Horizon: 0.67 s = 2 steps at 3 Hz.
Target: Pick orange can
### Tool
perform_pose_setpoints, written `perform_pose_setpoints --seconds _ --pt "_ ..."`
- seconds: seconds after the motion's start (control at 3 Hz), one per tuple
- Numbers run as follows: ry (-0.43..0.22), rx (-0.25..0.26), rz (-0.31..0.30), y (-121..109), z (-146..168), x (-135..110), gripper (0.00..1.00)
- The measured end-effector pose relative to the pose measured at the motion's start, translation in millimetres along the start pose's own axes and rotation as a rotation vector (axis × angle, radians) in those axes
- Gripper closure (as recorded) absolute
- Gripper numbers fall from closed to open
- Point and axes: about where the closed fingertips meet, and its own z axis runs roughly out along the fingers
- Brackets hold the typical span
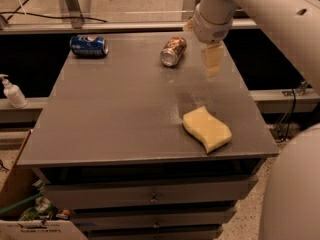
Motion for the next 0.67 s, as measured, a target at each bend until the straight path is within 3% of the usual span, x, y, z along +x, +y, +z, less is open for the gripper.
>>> perform_pose_setpoints --seconds 0.33,0.67 --pt "0.025 0.012 -0.089 -29.4 19.5 3.4 0.00" --pt "0.025 0.052 -0.215 -49.7 37.2 6.4 0.00"
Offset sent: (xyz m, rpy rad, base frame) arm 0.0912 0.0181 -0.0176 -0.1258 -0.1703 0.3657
